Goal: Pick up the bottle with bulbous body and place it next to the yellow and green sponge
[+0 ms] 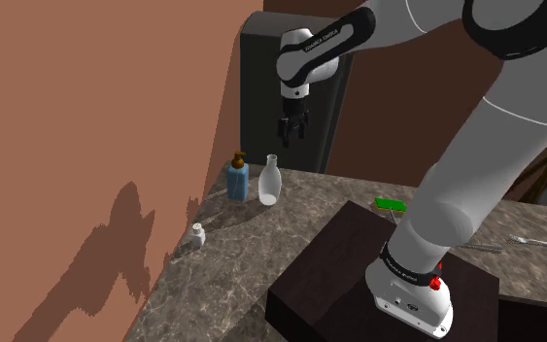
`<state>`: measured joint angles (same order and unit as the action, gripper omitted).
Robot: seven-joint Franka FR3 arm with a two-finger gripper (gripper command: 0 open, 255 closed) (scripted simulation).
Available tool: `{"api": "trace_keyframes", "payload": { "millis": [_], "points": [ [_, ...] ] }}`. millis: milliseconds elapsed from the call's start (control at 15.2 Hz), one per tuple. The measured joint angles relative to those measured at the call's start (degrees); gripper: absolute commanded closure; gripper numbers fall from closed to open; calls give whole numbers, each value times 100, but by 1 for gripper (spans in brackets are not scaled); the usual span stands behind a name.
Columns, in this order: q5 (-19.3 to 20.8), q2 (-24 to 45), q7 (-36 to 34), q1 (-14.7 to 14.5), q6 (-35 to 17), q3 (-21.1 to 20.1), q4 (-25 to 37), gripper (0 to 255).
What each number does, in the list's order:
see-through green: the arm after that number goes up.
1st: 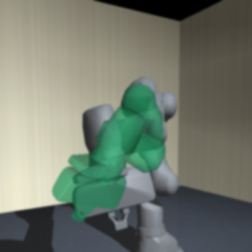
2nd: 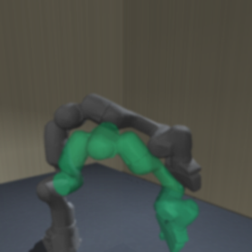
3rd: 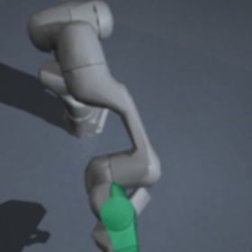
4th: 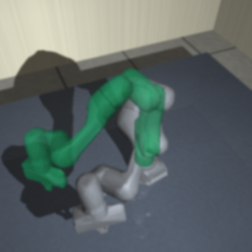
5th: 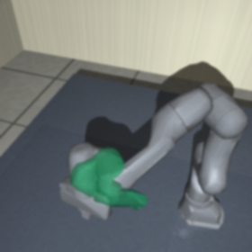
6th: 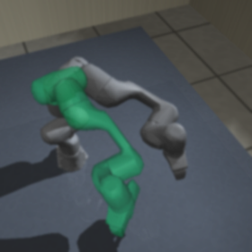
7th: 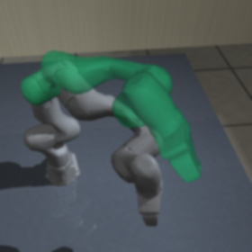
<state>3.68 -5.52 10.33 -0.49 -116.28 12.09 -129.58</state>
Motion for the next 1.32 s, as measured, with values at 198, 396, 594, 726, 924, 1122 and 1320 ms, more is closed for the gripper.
{"api": "trace_keyframes", "payload": {
  "millis": [198,396,594,726,924,1122,1320],
  "points": [
    [-129,658,207,31,-332,58,329,0],
    [-294,1352,427,89,-538,83,818,0],
    [-452,2026,666,198,-680,91,1352,0],
    [-558,2482,749,242,-798,53,1686,0],
    [-694,3157,908,362,-810,2,2349,0],
    [-791,3731,1011,464,-866,-55,2872,0],
    [-824,3909,1045,497,-1009,-74,2906,0]
  ]
}}
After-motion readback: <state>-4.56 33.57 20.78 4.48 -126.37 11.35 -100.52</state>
